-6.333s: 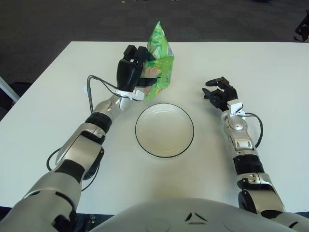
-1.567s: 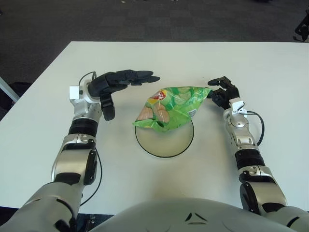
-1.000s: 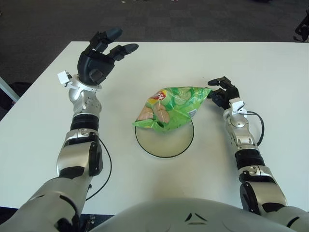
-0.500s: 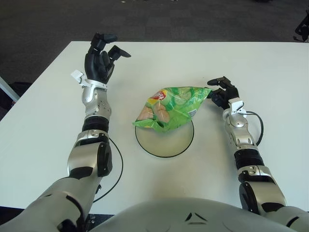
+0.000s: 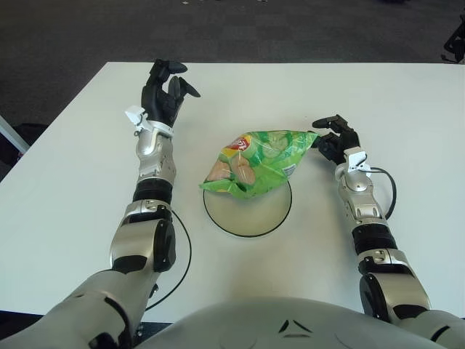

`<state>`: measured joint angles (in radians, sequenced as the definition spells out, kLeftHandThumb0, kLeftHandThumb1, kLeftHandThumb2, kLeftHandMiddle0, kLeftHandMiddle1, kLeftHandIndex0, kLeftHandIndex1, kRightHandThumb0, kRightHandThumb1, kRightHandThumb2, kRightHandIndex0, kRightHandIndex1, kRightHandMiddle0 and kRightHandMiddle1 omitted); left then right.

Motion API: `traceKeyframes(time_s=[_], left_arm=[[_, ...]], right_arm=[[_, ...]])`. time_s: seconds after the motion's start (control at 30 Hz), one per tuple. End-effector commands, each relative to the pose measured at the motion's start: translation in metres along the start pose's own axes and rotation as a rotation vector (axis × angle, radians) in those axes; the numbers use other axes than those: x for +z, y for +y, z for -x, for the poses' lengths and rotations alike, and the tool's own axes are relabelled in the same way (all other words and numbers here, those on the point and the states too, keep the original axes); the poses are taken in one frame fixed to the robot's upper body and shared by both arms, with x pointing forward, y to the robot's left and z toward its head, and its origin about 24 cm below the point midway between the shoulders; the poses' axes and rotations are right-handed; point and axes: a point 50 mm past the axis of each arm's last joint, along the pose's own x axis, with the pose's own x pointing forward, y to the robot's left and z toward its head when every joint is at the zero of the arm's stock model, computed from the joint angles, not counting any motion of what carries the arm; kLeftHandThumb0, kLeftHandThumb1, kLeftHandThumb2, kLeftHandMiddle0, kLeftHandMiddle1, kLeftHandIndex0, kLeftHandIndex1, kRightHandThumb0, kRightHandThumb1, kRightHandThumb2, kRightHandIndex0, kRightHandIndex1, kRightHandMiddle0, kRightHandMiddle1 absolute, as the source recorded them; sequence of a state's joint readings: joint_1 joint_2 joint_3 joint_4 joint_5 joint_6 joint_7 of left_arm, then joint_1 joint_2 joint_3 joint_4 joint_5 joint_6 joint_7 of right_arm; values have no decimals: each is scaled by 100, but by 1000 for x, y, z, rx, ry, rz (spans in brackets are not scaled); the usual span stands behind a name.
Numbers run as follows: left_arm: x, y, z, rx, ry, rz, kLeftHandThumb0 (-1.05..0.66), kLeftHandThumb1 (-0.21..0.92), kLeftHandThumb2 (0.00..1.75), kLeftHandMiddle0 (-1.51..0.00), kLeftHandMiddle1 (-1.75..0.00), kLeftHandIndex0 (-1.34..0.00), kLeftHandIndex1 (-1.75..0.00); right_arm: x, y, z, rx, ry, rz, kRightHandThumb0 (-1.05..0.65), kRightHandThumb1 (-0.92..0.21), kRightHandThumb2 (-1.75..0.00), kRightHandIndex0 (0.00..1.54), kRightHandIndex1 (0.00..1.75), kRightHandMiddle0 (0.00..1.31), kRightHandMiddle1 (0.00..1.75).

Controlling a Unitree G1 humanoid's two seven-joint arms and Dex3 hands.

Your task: Put the snack into the plate.

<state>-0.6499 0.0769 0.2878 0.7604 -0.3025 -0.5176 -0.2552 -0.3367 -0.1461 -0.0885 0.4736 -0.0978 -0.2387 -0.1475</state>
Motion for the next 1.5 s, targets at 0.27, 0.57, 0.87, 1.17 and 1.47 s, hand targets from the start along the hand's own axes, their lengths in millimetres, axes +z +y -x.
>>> traceKeyframes(time_s=[0.27,0.57,0.87,1.17,1.47], left_arm=[[-11,-4,10,121,30,-194,-35,92,38,-73,-173,-35,-160],[-33,5,39,222,68,-155,-37,78,67,-84,-175,-31,-172],[-35,3,43,233,81,-137,-37,75,75,-88,-175,-31,-175],[-35,2,51,241,115,-191,-37,72,78,-88,-175,-32,-175],[-42,5,62,275,166,-199,-37,71,80,-89,-175,-33,-175]], right_arm=[[7,0,-5,-4,-34,-8,-1,-92,-12,71,128,52,116],[9,1,-6,-4,-42,-16,-1,-92,-13,71,128,52,116],[9,2,-8,-26,-38,-46,-1,-92,-13,71,127,51,117],[9,4,-10,-35,-40,-53,-1,-91,-13,72,124,50,120],[10,4,-11,-59,-49,-72,-1,-65,-62,73,132,48,135]])
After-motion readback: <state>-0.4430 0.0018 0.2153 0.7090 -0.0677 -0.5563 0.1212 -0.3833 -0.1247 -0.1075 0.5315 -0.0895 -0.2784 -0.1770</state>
